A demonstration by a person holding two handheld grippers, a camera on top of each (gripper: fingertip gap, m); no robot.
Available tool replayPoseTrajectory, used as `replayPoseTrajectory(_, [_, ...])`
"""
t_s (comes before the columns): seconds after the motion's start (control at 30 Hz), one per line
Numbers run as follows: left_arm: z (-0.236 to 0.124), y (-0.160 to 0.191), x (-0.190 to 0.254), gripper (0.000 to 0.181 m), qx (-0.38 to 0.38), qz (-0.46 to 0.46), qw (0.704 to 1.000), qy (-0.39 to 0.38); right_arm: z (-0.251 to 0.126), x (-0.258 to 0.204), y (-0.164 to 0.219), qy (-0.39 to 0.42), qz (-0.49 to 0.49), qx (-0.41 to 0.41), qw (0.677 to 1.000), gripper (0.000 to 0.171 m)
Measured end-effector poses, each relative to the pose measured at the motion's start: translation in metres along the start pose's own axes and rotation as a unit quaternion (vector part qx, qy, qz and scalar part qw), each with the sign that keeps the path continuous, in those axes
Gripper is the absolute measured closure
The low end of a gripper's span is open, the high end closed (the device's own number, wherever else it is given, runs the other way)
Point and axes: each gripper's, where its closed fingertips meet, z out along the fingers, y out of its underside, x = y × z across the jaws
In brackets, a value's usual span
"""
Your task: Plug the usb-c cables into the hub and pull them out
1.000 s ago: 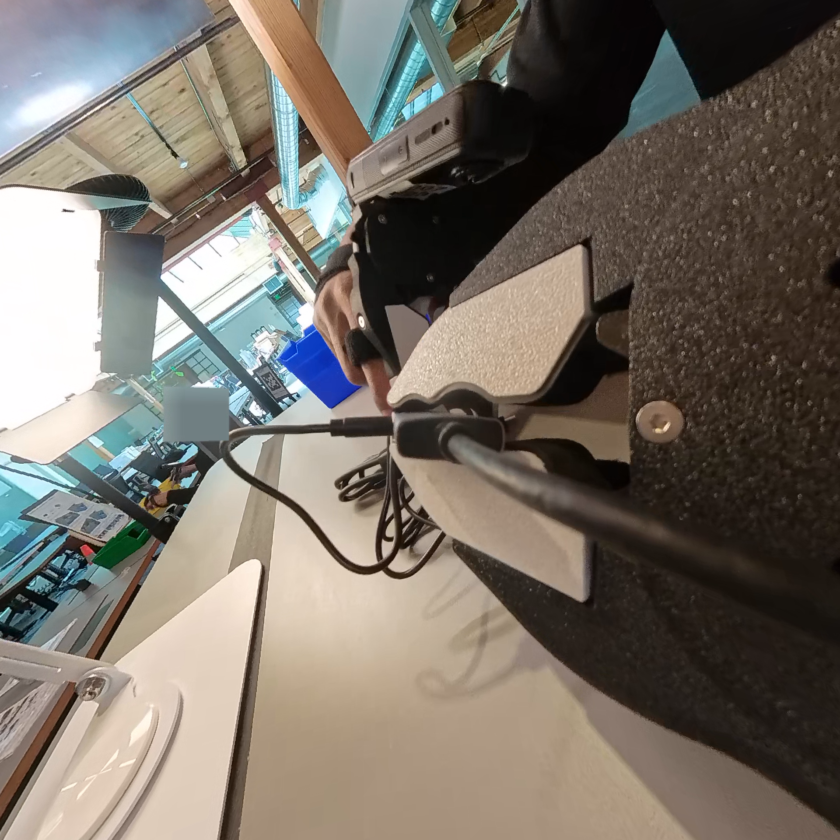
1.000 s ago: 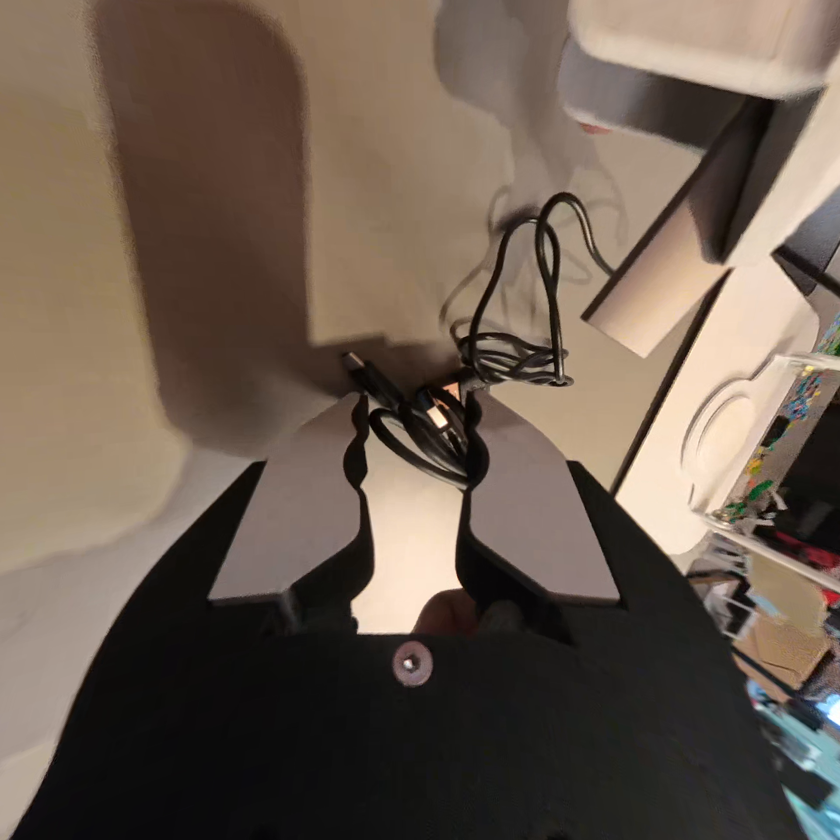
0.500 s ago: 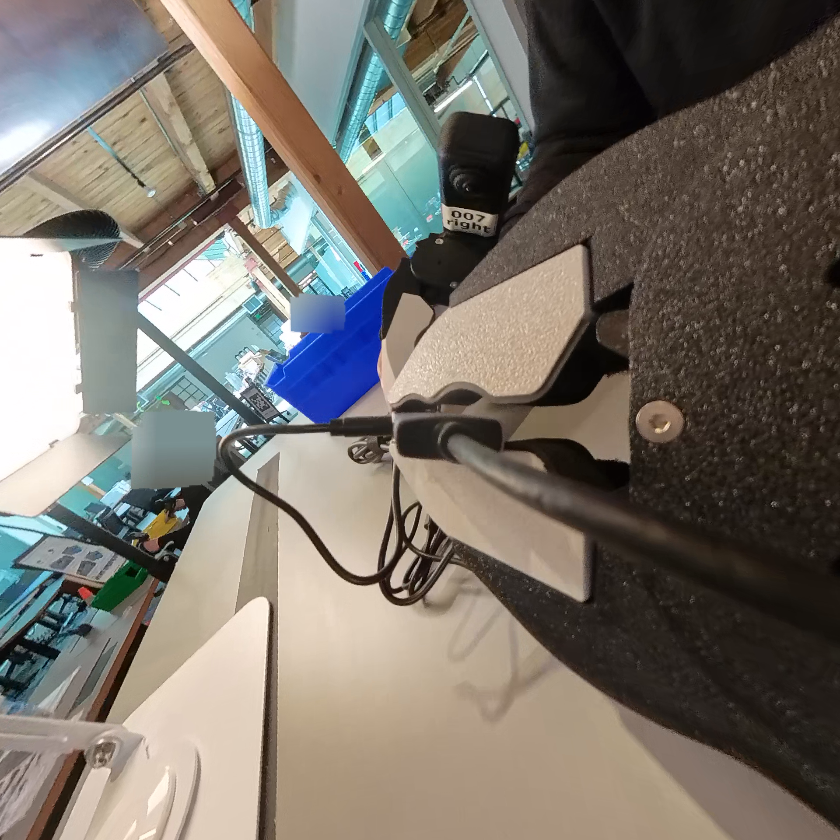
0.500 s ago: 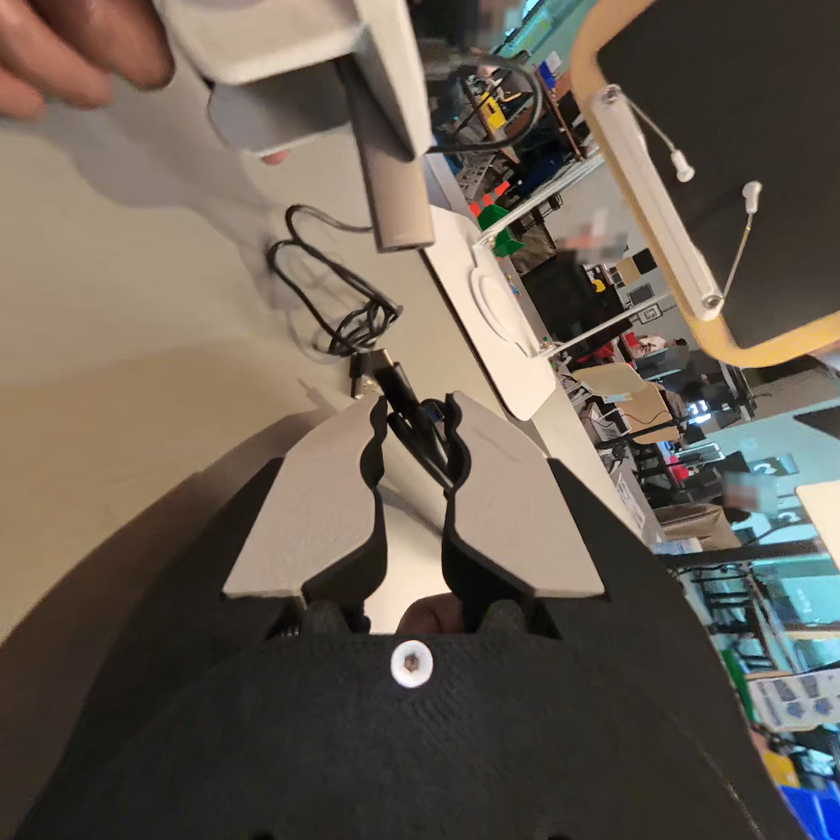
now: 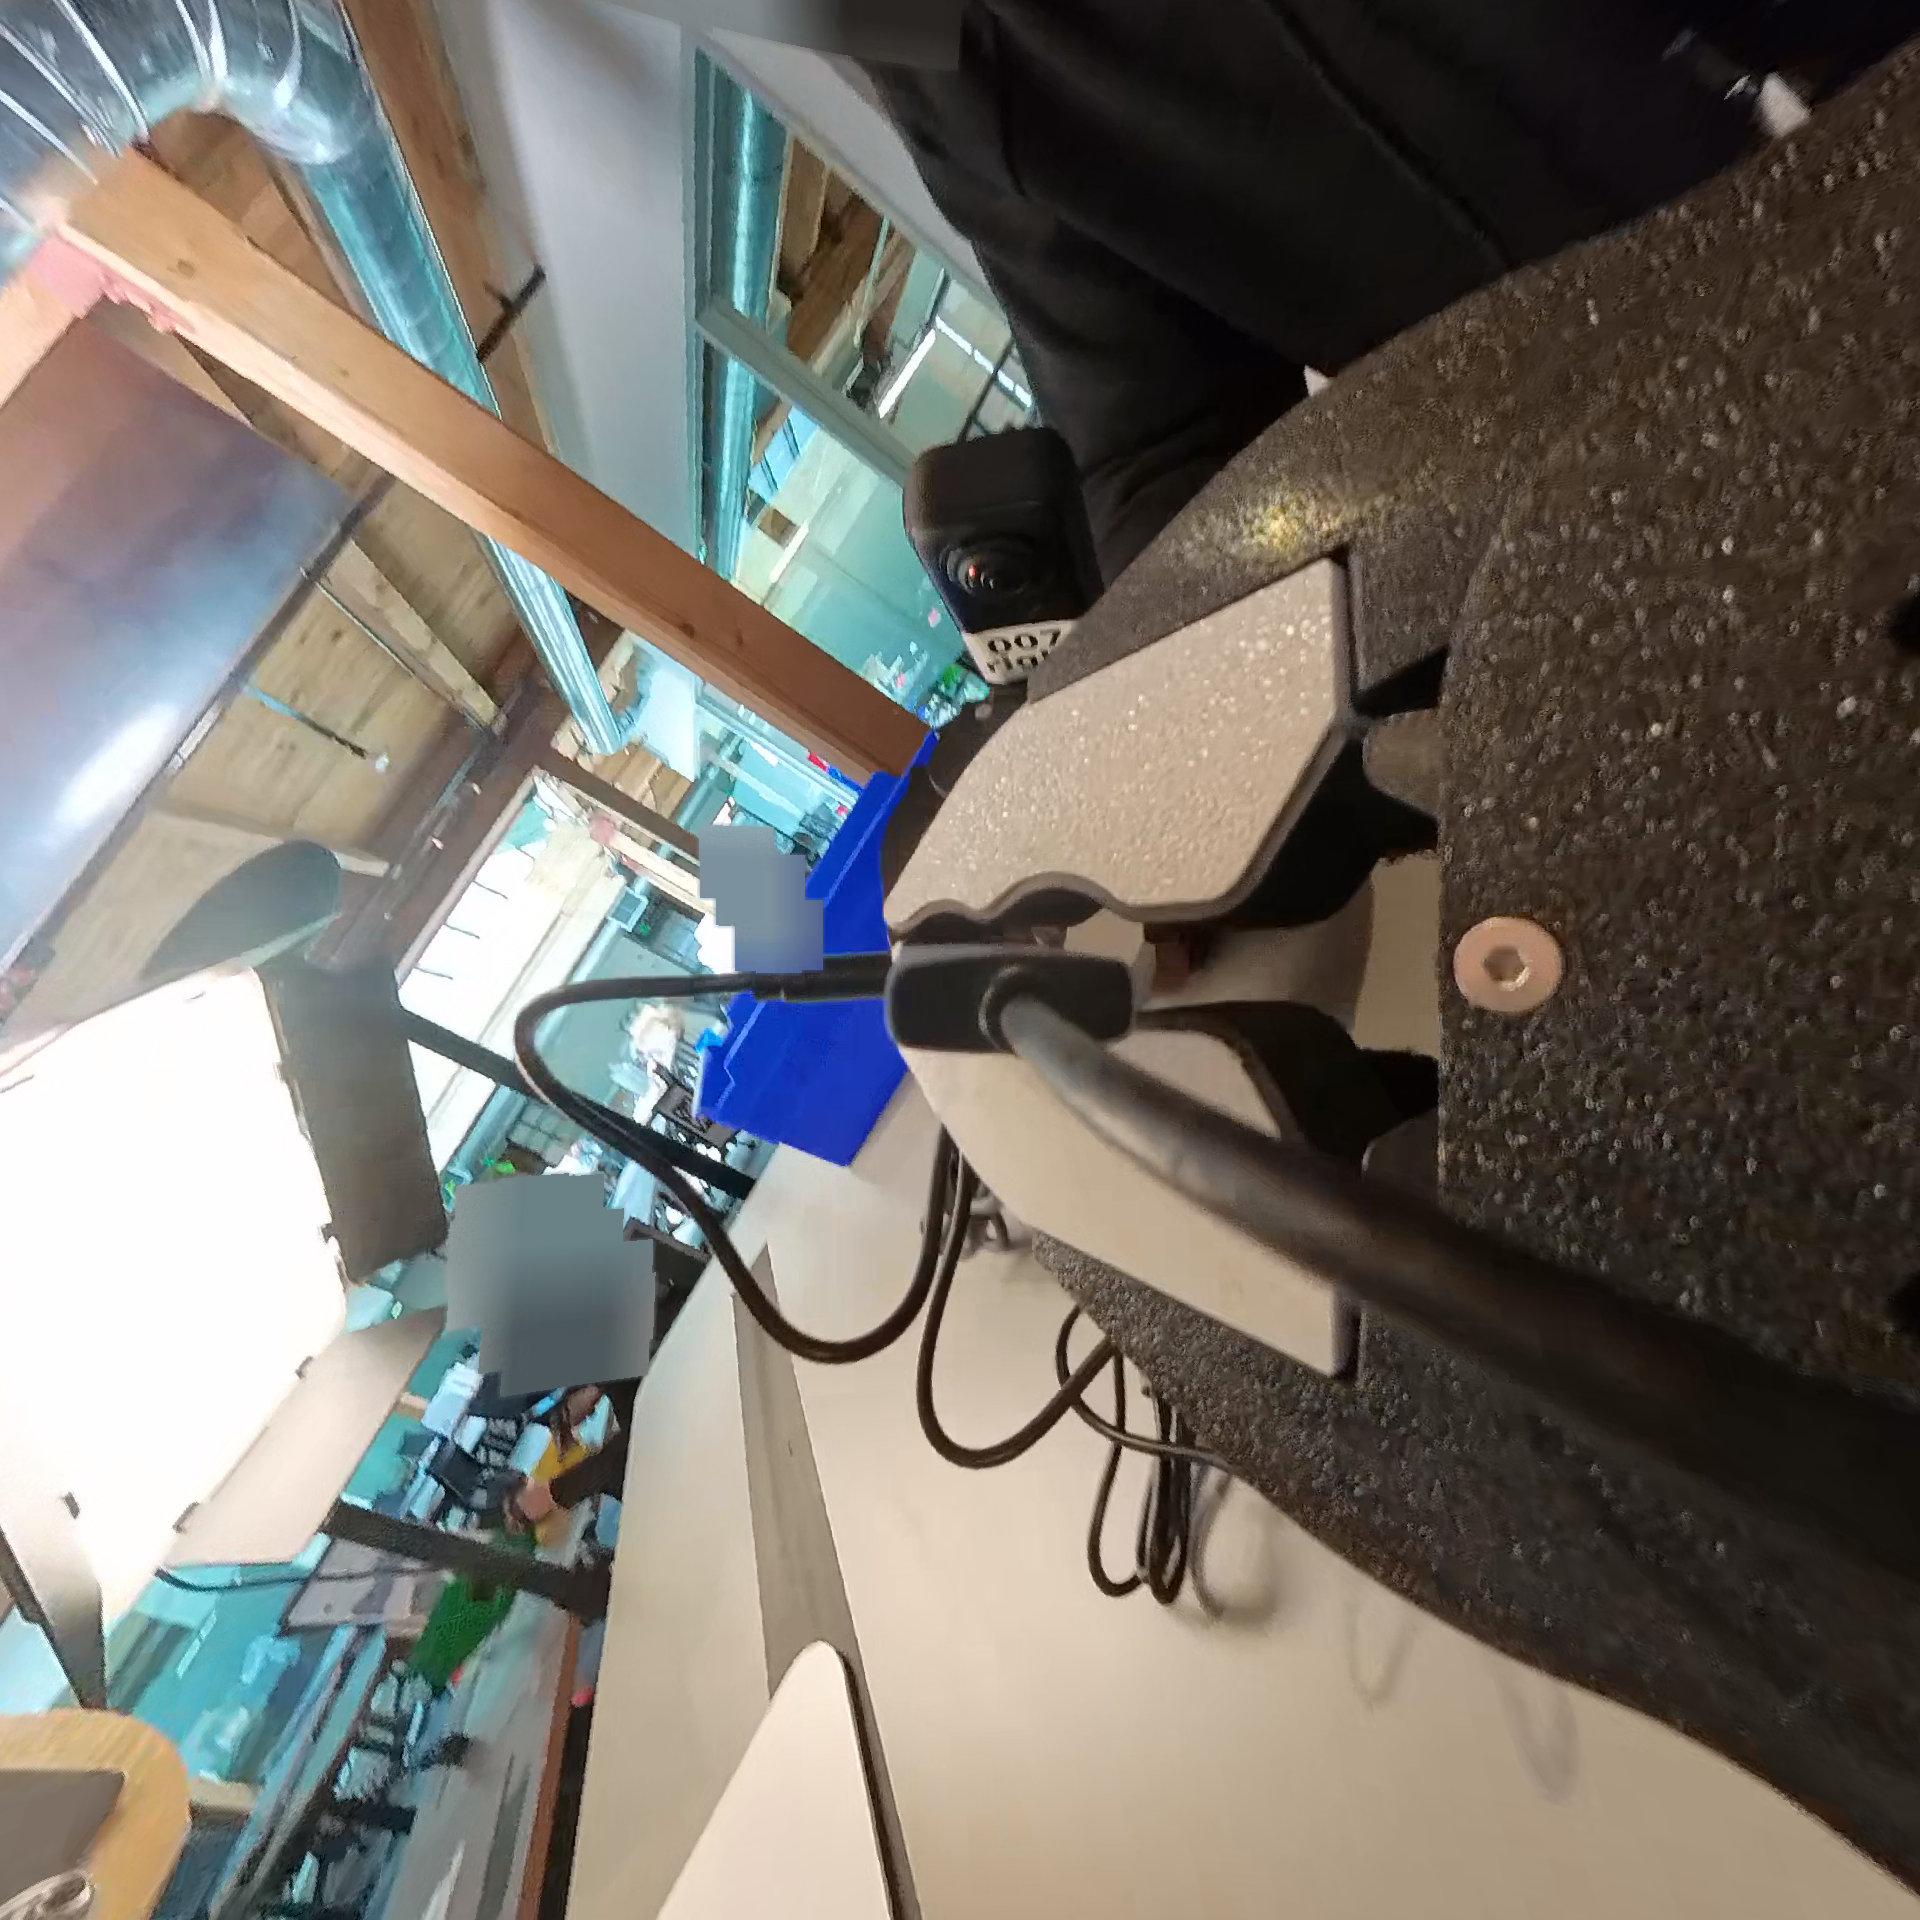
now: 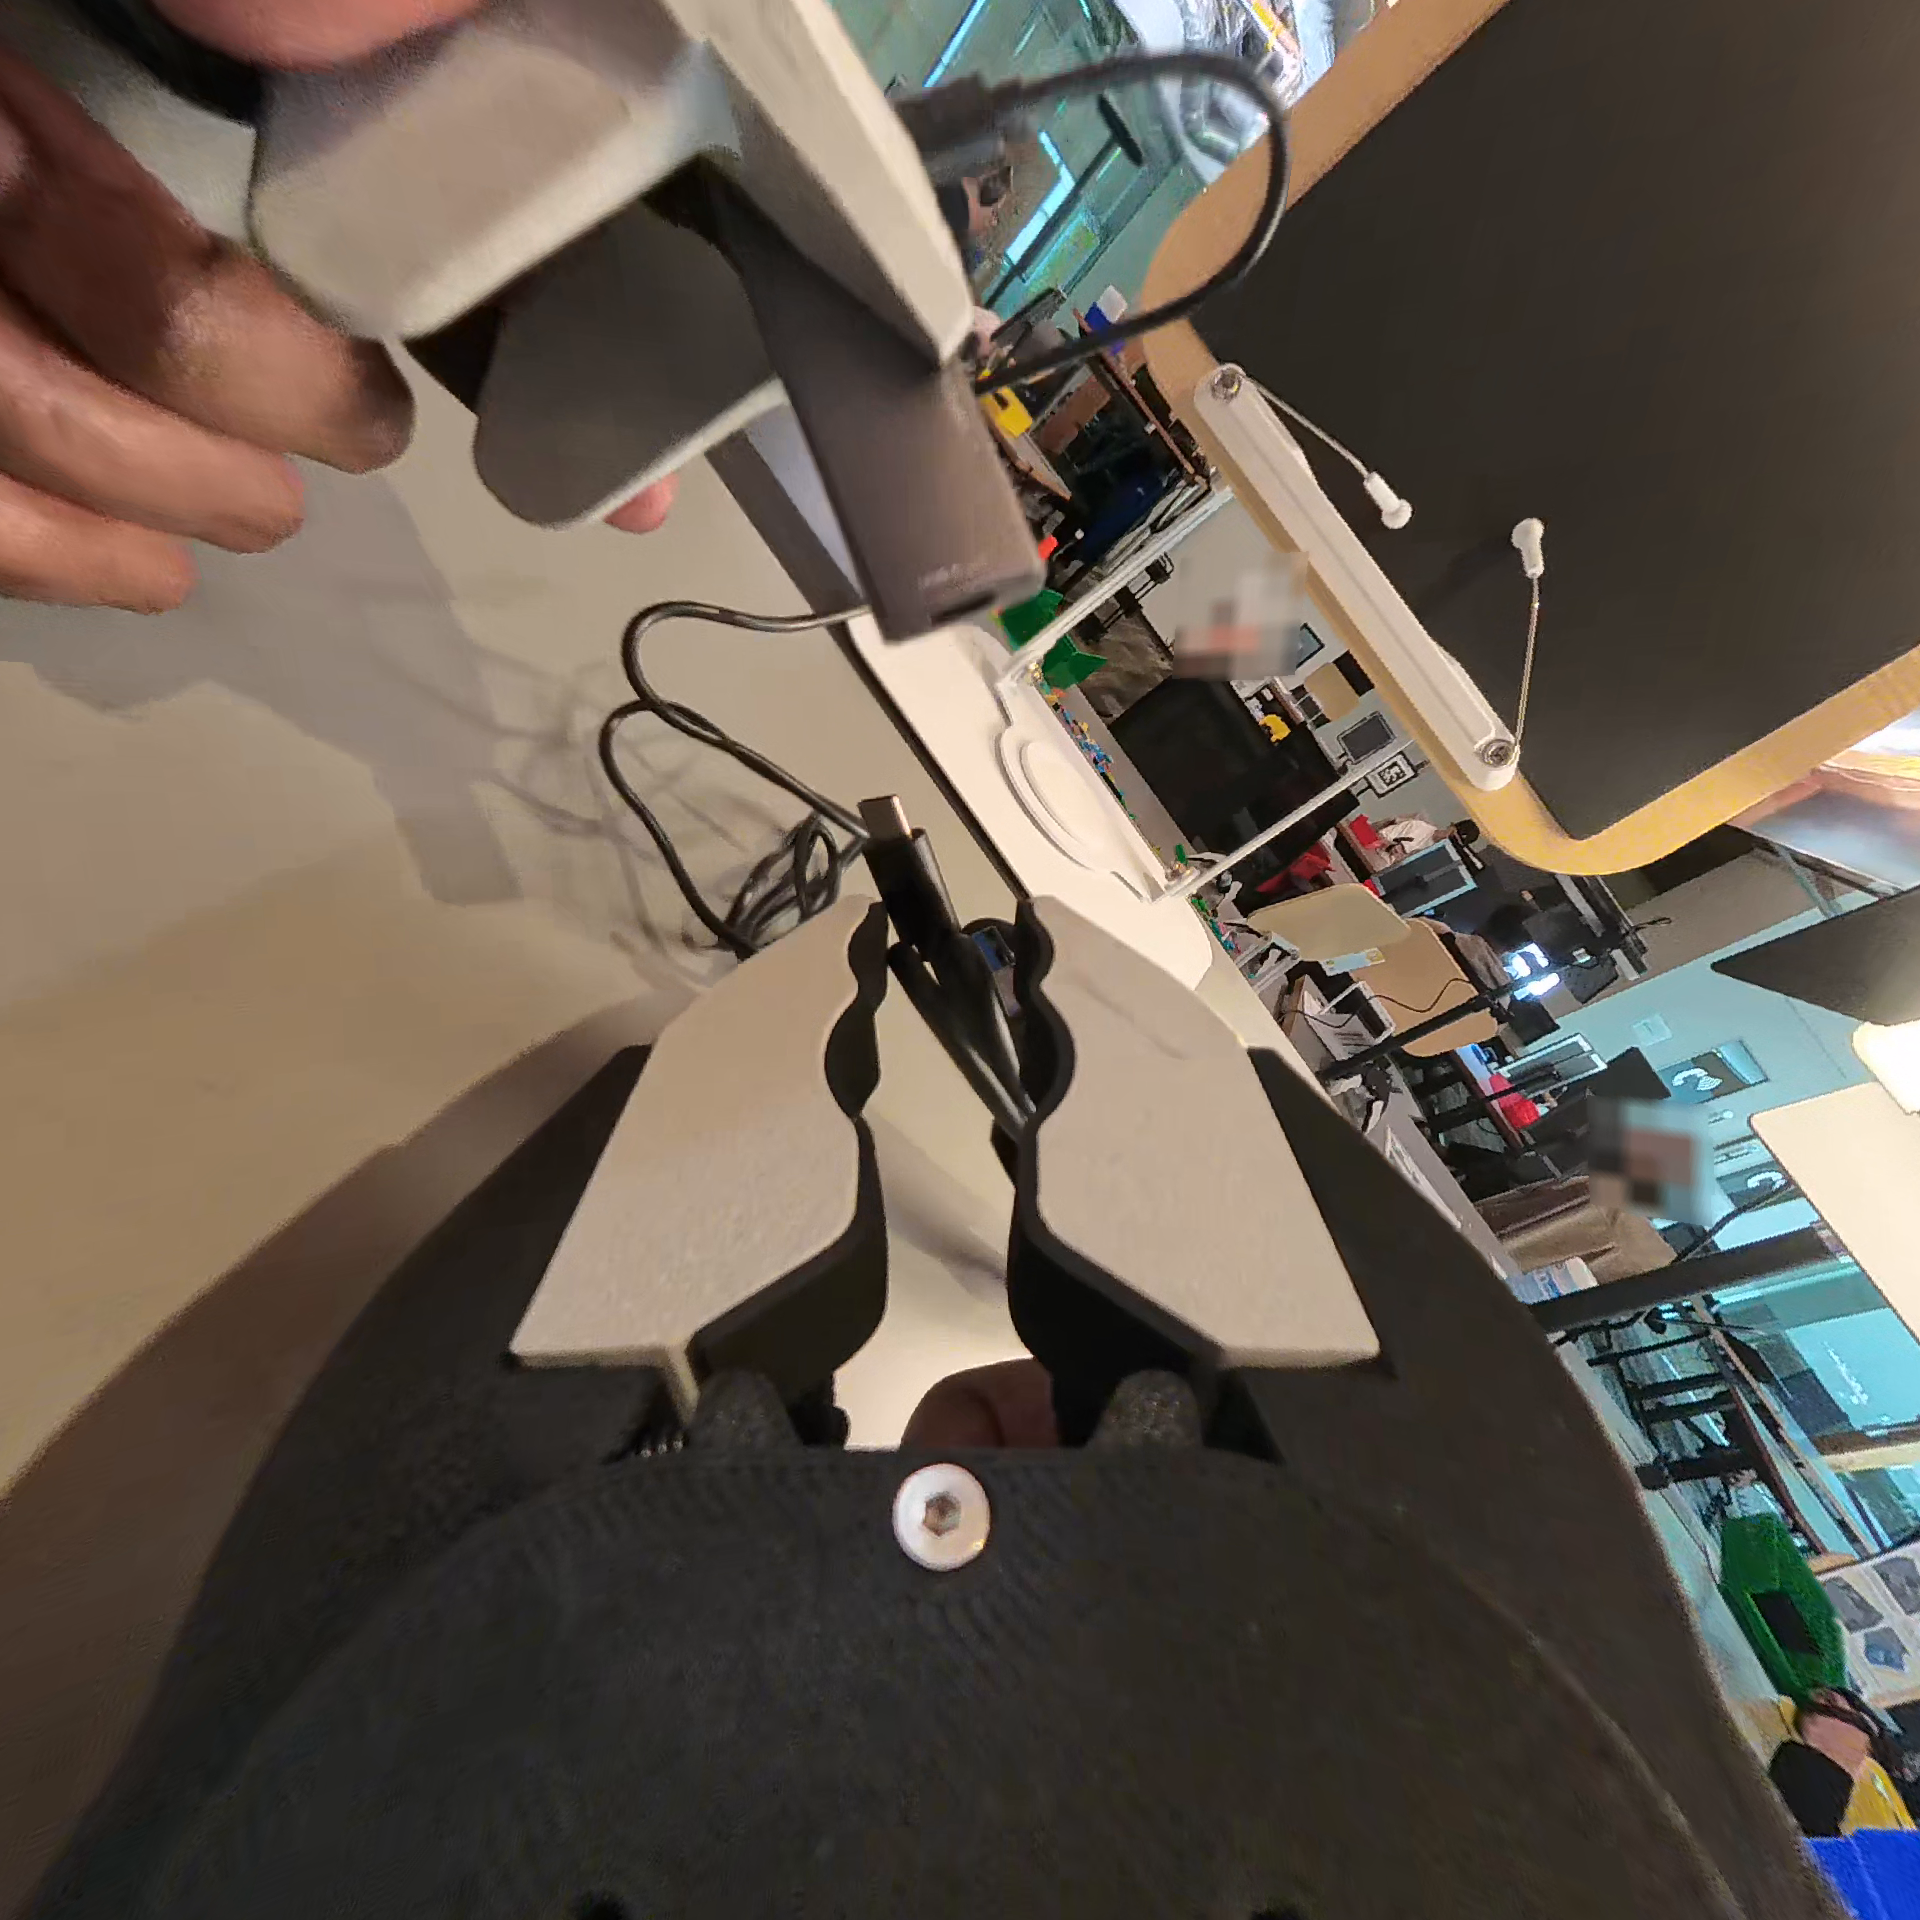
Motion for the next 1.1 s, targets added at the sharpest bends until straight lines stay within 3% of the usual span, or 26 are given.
replayPoseTrajectory(0.17, [-0.01, -0.014, 0.017, 0.17, 0.056, -0.016, 0.996, 0.073, 0.0, 0.0, -0.003, 0.0, 0.0, 0.009, 1.0, 0.15])
replayPoseTrajectory(0.2, [-0.012, -0.015, 0.018, 0.17, 0.063, -0.018, 0.995, 0.078, 0.0, 0.0, -0.005, 0.003, -0.002, 0.014, 1.0, 0.157])
replayPoseTrajectory(0.37, [-0.014, -0.018, 0.018, 0.171, 0.072, -0.013, 0.995, 0.075, 0.0, -0.001, -0.006, -0.001, -0.002, 0.017, 1.0, 0.157])
replayPoseTrajectory(0.53, [-0.013, -0.014, 0.003, 0.171, 0.035, 0.08, 0.996, -0.026, -0.001, -0.003, -0.008, -0.011, 0.002, 0.027, 1.0, 0.157])
replayPoseTrajectory(0.67, [-0.015, -0.005, -0.005, 0.171, -0.03, 0.199, 0.974, -0.106, -0.002, -0.007, -0.01, -0.023, -0.002, 0.034, 0.999, 0.158])
replayPoseTrajectory(0.83, [-0.009, 0.007, -0.004, 0.171, -0.072, 0.28, 0.948, -0.129, -0.004, -0.008, -0.013, -0.034, 0.003, 0.046, 0.998, 0.158])
replayPoseTrajectory(1.1, [-0.002, 0.02, -0.007, 0.171, -0.115, 0.3, 0.937, -0.139, -0.004, -0.008, -0.015, -0.037, 0.006, 0.055, 0.998, 0.158])
